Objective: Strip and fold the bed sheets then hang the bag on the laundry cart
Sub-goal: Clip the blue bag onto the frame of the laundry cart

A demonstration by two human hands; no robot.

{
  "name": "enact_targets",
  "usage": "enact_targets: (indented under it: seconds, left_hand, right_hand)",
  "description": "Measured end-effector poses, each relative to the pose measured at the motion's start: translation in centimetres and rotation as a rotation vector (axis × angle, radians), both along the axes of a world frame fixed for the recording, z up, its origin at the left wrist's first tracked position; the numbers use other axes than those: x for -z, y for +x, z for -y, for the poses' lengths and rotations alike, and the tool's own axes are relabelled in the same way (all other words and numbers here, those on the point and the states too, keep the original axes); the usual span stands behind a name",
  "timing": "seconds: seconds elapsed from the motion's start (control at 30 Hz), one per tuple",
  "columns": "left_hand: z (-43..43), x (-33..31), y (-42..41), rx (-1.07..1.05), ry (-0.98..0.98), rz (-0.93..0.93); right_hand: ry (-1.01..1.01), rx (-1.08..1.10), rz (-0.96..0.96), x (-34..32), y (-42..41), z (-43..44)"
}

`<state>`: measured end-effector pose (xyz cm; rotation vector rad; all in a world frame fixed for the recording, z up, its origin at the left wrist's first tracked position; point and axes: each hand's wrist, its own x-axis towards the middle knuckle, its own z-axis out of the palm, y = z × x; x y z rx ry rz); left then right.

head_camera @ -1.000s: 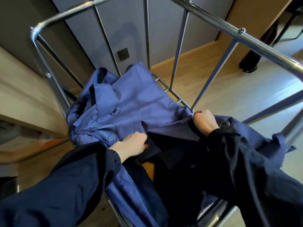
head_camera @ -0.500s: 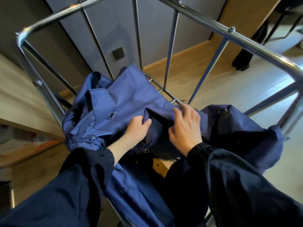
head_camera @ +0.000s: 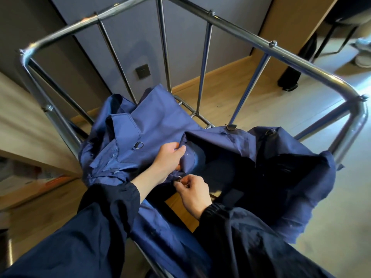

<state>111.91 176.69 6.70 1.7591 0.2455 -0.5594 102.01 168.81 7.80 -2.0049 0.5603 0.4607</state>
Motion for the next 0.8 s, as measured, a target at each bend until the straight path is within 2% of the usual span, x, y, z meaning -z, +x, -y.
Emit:
enact_targets:
  seconds: [0.13,0.23,0.3,0.37,0.47,0.57,0.8]
  left_hand:
    - [-0.2,-1.4,-1.5,0.236,0.182,0.132]
    - [-1.9,-3.0,-4.3,0.38,0.272,0.19]
    - [-3.7,-4.5,-6.6,0.449,0.477,0.328]
    - [-5.0,-6.1,-8.7,0.467,0.685,0.554]
    - [-5.3,-7.3,-10.9,0.479,0.824,0.757]
    - [-5.8,-7.3,-12.9,0.501,0.878,0.801]
    - [-7.1,-7.3,-17.0,0.471,0.803,0.913]
  right_hand:
    - [0.007,-0.196,0.048,-1.3,-0.6,0.7]
    - [-0.002,-0.246,0.071,-1.9,-1.1,1.1]
    - [-0.028,-0.282,0.082,-2.7,-1.6,1.2]
    - [-0.074,-0.34,0.101,-3.6,-2.2,1.1]
    - [-0.144,-0.377,0.115,-5.5,-2.9,1.1]
    - [-0.179,-0.355,0.093,-7.5,-3.3,1.6]
    - [-0.264,-0.343,0.036,-9.4,-4.8,2.7]
